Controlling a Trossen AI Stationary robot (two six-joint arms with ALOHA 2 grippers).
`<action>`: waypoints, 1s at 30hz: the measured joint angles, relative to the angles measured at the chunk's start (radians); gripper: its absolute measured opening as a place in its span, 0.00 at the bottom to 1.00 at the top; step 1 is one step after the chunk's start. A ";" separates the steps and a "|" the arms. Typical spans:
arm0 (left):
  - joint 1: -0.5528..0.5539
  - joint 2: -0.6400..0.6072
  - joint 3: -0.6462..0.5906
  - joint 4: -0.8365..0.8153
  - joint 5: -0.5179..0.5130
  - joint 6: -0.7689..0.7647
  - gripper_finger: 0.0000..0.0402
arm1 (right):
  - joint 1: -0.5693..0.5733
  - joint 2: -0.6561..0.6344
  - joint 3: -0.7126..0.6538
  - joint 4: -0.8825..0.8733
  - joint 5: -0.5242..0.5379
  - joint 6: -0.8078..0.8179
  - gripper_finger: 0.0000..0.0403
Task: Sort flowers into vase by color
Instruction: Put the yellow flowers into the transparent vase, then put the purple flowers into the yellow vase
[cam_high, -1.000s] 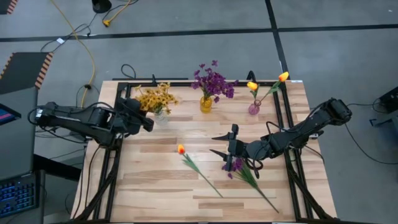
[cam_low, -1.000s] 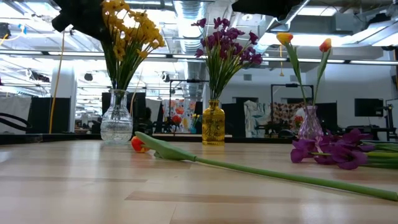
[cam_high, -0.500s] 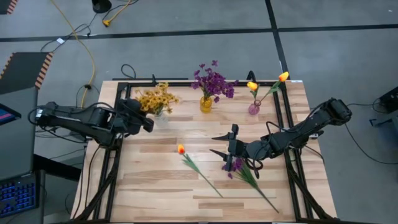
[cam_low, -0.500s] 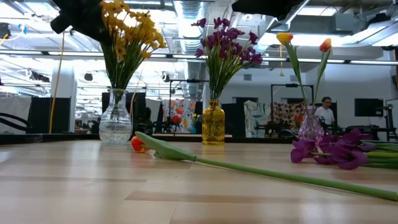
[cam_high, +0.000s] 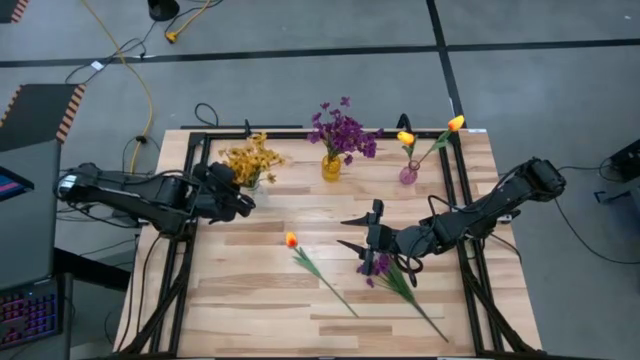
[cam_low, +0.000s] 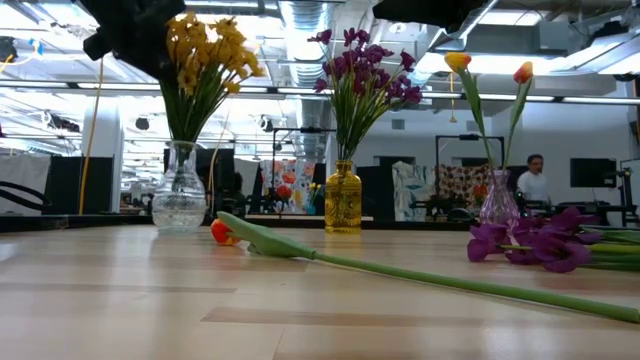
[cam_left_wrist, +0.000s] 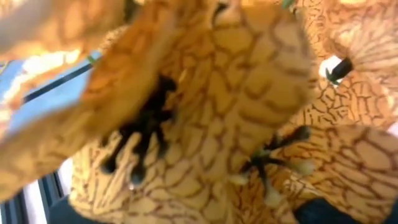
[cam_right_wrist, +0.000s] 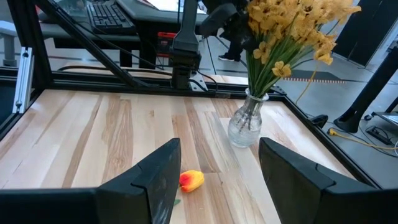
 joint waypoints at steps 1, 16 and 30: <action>0.000 0.007 0.000 -0.001 0.000 0.002 0.01 | 0.000 0.000 0.000 0.000 0.000 0.000 0.61; 0.000 0.052 0.000 -0.002 0.064 0.018 0.18 | 0.000 0.000 0.000 0.000 0.000 0.000 0.61; 0.000 0.028 0.000 0.000 0.183 0.078 0.31 | 0.000 0.000 0.000 0.000 0.000 0.000 0.61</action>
